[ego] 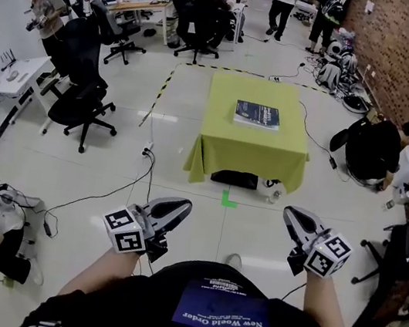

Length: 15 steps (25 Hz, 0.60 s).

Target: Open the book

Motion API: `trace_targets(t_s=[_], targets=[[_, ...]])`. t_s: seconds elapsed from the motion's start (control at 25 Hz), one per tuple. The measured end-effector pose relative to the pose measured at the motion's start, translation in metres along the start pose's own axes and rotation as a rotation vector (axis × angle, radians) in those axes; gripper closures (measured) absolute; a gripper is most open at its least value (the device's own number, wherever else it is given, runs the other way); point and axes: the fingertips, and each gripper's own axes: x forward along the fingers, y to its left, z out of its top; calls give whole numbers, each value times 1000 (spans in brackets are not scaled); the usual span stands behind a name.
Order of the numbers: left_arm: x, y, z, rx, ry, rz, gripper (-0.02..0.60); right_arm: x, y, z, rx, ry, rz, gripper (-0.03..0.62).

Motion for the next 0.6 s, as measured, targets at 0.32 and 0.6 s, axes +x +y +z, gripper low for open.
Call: trace_targets(t_s=[0.32, 0.6], targets=[[109, 52, 33, 46, -51, 111, 575, 47, -122, 47, -53, 12, 150, 608], [190, 80, 40, 57, -57, 164, 575, 68, -209, 71, -53, 6, 227, 608]])
